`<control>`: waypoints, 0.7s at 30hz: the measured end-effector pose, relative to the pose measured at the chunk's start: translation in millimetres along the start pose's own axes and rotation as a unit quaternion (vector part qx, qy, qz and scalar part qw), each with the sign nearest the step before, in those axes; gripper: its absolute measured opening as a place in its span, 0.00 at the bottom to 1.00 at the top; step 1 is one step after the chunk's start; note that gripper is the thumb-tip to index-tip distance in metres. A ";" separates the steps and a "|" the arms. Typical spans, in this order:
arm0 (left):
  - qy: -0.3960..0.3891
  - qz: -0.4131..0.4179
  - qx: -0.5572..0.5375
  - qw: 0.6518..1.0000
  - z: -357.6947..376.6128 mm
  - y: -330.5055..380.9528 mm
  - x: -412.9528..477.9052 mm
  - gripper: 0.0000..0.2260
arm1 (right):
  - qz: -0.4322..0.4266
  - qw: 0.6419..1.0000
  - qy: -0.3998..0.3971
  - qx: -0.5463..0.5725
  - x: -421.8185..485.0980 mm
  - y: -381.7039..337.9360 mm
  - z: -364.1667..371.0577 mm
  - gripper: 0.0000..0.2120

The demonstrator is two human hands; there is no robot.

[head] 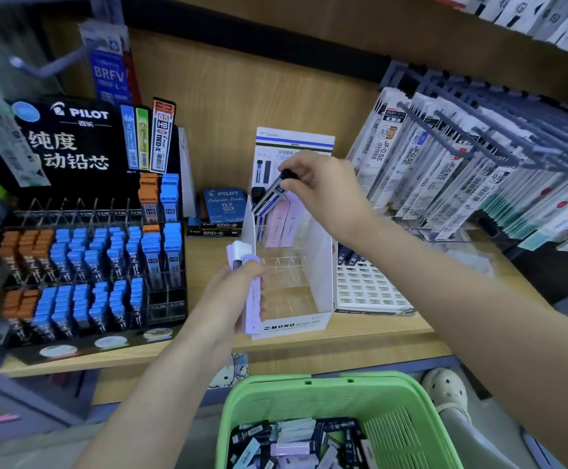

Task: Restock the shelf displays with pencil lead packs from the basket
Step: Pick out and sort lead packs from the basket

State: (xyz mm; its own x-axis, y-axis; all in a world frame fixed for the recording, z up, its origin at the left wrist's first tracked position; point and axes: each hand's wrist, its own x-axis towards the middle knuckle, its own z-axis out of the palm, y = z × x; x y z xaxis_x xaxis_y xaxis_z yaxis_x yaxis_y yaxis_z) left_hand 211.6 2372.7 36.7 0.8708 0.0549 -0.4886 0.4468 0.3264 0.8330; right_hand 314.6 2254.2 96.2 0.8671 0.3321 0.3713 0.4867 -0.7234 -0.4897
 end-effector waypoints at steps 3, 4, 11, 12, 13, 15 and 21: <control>0.006 -0.012 -0.057 0.998 -2.9 5.2 -1.6 0.07 | -0.011 0.999 -0.032 -0.033 10.0 -1.7 -2.1 0.09; 0.010 -0.016 -0.063 0.998 -3.9 6.2 -1.4 0.07 | -0.014 0.998 -0.045 -0.044 11.9 -2.1 -2.9 0.09; 0.012 0.015 -0.023 1.000 -11.9 3.2 0.8 0.06 | -0.017 0.990 -0.118 -0.070 13.1 2.9 2.3 0.08; 0.010 0.022 -0.018 1.000 -12.7 2.3 0.7 0.06 | -0.016 0.990 -0.123 -0.074 12.5 4.0 5.1 0.08; 0.010 0.027 -0.015 0.999 -13.5 1.8 0.7 0.05 | -0.016 0.989 -0.126 -0.075 12.2 4.6 8.0 0.09; 0.009 0.030 -0.010 0.999 -14.7 1.5 0.6 0.05 | -0.016 0.990 -0.125 -0.065 13.2 4.6 12.4 0.07; 0.007 0.038 -0.005 0.999 -16.0 1.7 -0.2 0.06 | 0.003 0.992 -0.123 -0.035 22.5 0.2 16.7 0.05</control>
State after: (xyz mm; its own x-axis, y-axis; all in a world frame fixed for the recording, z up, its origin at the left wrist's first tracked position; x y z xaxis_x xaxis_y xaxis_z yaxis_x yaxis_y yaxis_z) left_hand 208.9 2388.3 34.1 0.8995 0.0931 -0.4269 0.3765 0.3306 0.8654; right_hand 336.0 2271.6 91.3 0.8740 0.4587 0.1601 0.4799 -0.7632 -0.4328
